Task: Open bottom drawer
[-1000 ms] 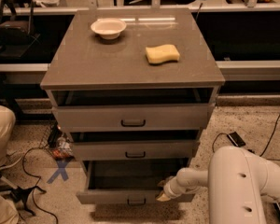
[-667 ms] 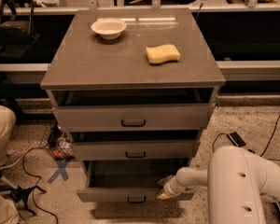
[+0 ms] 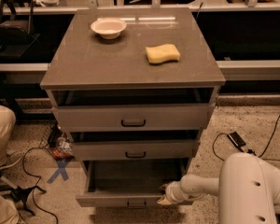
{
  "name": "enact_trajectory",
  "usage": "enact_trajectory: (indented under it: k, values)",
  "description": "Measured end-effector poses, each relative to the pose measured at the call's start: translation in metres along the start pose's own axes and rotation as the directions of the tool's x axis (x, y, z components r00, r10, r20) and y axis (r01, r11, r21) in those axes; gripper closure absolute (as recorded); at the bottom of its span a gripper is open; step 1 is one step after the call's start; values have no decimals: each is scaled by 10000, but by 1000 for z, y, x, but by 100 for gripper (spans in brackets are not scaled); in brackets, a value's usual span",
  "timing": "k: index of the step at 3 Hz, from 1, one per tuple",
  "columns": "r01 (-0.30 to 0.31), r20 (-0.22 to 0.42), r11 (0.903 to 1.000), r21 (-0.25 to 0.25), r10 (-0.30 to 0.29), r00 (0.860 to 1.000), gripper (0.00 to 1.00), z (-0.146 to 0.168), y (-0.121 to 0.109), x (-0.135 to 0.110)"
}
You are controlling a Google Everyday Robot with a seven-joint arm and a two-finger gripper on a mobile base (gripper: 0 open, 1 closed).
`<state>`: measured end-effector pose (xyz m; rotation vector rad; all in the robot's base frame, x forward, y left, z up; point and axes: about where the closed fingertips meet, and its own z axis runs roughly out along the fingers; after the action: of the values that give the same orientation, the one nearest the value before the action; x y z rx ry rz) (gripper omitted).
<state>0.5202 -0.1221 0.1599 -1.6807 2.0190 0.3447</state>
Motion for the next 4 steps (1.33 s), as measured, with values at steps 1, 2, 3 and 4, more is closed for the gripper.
enact_trajectory:
  k: [1,2,3,4]
  values:
    - [-7,10,10000,-26,7,10000,28,1,2,0]
    - [-7,20,10000,-55,7,10000,4,3,3,-1]
    - [-7,24,10000,-68,7,10000,0,3,4,-1]
    - [115,196,9996,-270,-110,9997,0,4,8,-2]
